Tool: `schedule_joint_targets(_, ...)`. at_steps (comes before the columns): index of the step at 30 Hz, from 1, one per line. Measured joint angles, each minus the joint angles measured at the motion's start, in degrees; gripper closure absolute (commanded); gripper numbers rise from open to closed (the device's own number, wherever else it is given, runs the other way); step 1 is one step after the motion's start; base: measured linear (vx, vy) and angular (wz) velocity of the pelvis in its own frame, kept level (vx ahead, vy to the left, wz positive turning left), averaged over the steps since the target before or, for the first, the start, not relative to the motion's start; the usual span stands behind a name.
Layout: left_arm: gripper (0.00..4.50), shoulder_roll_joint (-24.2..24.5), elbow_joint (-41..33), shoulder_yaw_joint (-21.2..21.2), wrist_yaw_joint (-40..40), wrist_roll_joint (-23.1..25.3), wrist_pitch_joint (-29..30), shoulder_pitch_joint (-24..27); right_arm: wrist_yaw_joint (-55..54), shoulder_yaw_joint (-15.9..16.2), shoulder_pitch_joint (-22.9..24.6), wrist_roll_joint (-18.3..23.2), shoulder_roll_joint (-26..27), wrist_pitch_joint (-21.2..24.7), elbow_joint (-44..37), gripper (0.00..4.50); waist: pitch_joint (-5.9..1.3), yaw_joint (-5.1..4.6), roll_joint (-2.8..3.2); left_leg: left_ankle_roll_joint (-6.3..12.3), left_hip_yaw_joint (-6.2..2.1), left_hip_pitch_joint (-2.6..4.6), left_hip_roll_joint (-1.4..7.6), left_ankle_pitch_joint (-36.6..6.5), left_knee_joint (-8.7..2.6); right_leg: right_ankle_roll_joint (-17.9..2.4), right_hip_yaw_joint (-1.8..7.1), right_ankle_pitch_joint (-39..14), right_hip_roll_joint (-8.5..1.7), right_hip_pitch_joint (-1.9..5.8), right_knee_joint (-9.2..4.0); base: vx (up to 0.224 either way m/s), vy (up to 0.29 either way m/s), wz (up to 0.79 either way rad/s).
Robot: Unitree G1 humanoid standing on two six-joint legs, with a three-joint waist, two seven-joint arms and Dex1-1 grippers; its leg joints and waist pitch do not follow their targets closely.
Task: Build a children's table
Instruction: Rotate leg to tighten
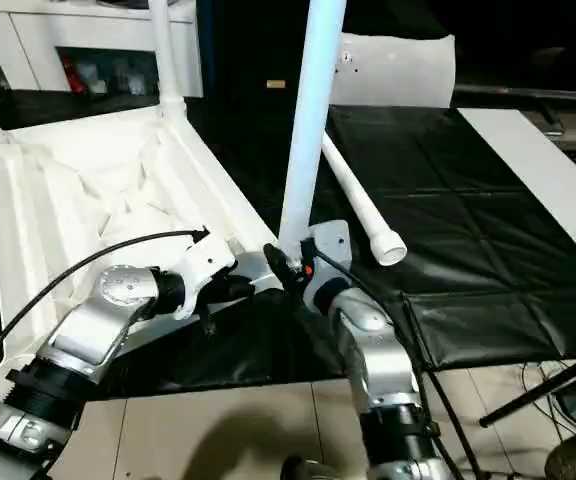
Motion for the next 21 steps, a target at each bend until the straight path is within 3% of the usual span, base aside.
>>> schedule_joint_targets(7, 4.5, 1.3, 1.8, 0.0, -1.9, -0.3, -6.3, -0.6, 8.0, -1.4, 4.9, 6.3, -4.4, -0.3, -6.2, 0.26, -0.07, 2.52, -0.06, 0.05, 0.85, 0.03, -0.21, 0.1, 0.3, 0.4, 1.42, 1.7, -0.2, -1.14, 2.7, 0.0, 0.0, 0.0)
schedule_joint_targets(8, 4.5, 1.1, 1.9, 0.5, -2.0, -0.8, -6.2, -0.5, 8.8, -1.4, 5.9, 6.4, -5.1, -0.2, -7.8, 0.26, -0.11, 2.67, 0.0, 0.04, 0.94, 0.08, -0.12, 0.1, 0.2, 0.5, 1.41, 1.6, -0.17, -1.2, 2.84, 0.055, -0.043, 0.04)
schedule_joint_targets(10, 4.06, 1.1, 2.0, 2.2, -2.3, -2.4, -5.8, -0.5, 10.5, -1.2, 8.0, 7.6, -6.3, 0.1, -10.8, 0.11, -0.15, 2.81, 0.08, 0.05, 1.14, -0.04, -0.02, 0.1, -0.15, 0.5, 1.41, 1.5, 0.0, -1.54, 2.98, 0.055, -0.038, 0.01)
schedule_joint_targets(12, 3.92, -0.1, 1.7, 4.9, -2.4, -6.2, -6.1, -0.2, 11.4, -1.3, 9.6, 8.5, -6.9, 0.6, -12.4, 0.0, -0.16, 2.92, -0.15, 0.25, 1.2, -0.72, 0.16, 0.3, 0.18, 0.1, 1.37, 1.3, 0.09, -2.2, 3.55, 0.0, 0.0, 0.0)
schedule_joint_targets(15, 3.6, -1.2, -1.1, 5.6, -3.3, -9.9, -6.4, 0.4, 13.1, -0.7, 12.5, 10.5, -8.8, 2.7, -16.6, 0.0, -0.38, 3.29, -0.62, 0.28, 1.28, -1.38, 0.37, 0.2, 0.42, 0.0, 1.36, 1.2, 0.24, -2.9, 3.75, 0.0, 0.0, 0.0)
schedule_joint_targets(21, 3.07, -0.2, -3.5, 8.9, -2.0, -11.3, -6.0, 2.4, 16.7, 1.9, 17.0, 11.9, -13.3, 6.2, -22.3, 0.0, -0.65, 3.35, -1.0, 0.24, 1.27, -1.49, 0.69, 0.1, 1.15, -0.3, 1.37, 1.4, 0.52, -2.85, 3.86, -0.008, 0.0, 0.0)
